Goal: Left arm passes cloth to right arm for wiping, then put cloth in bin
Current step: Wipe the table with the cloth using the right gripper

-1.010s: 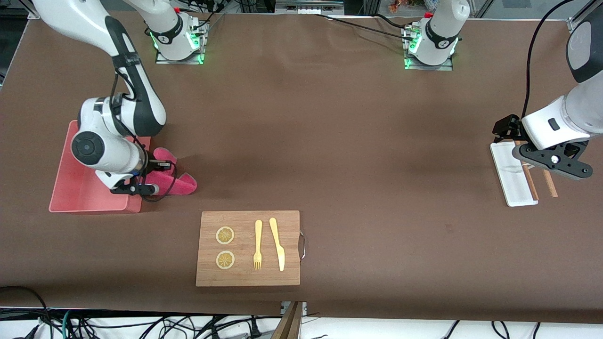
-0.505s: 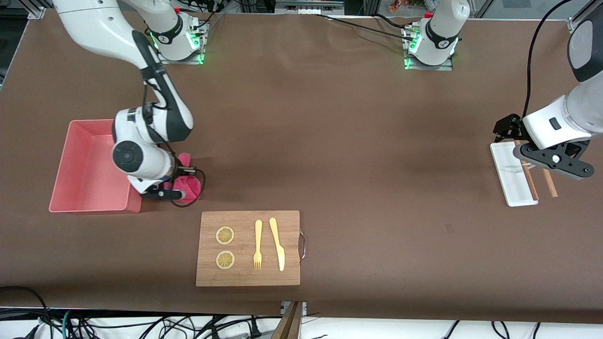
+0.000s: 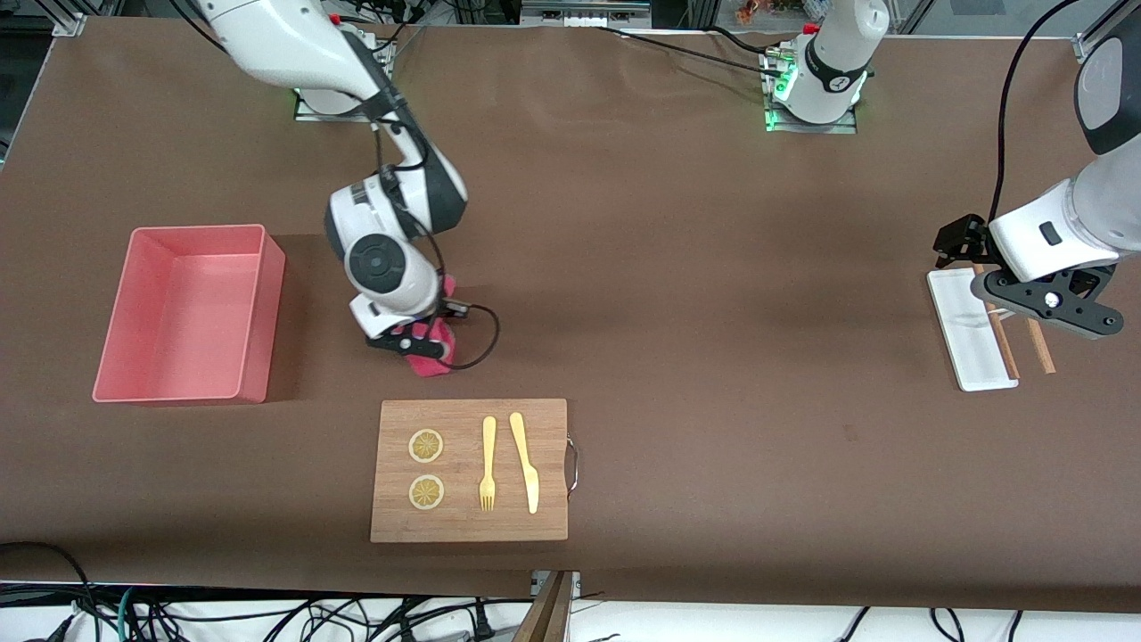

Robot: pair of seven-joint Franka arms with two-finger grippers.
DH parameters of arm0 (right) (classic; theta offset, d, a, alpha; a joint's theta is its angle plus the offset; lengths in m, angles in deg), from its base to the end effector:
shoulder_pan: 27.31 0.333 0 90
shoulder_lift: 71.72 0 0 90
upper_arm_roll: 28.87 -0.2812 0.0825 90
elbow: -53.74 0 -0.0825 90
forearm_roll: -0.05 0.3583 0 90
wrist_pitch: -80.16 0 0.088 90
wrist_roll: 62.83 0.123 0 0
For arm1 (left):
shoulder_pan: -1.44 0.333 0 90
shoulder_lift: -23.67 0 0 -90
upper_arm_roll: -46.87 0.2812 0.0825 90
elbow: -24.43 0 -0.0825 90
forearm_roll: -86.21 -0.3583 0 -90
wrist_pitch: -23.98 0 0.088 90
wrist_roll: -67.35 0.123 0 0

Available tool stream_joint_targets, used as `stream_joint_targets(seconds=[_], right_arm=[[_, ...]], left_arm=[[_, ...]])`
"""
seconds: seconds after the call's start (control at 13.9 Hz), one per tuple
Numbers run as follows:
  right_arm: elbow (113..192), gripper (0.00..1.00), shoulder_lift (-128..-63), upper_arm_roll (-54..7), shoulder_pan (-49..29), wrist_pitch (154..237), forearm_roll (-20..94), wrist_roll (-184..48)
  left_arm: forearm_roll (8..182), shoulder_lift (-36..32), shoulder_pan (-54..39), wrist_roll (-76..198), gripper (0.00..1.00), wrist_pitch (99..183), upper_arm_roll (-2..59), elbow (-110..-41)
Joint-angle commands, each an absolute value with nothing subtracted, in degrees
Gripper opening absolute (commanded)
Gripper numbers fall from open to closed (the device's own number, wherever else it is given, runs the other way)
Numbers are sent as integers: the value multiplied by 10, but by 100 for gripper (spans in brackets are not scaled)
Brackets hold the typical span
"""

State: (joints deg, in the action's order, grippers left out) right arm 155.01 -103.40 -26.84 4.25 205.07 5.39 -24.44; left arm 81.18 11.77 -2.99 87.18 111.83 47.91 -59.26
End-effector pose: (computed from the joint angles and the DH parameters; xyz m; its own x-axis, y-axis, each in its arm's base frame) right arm 0.5249 0.3038 0.2114 0.9677 -0.2091 -0.1408 -0.2043 -0.9777 0.0483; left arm 0.5736 -0.0238 0.5052 0.9077 -0.3890 -0.1574 -0.3994 -0.9159 -0.0400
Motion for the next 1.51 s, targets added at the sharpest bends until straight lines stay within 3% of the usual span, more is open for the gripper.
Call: stream_joint_targets(seconds=[0.0,0.58,1.44], right_arm=[[1504,0,-1049,-263,78,2041,82,-179],[1478,0,-1046,-261,85,1986,134,-185],[1511,0,-1055,-220,-141,1964,98,-638]], left_arm=[[816,110,-30,884,100,1106,482,-572],[817,109,-30,884,100,1105,482,-570],[817,109,-30,884,100,1105,482,-569]])
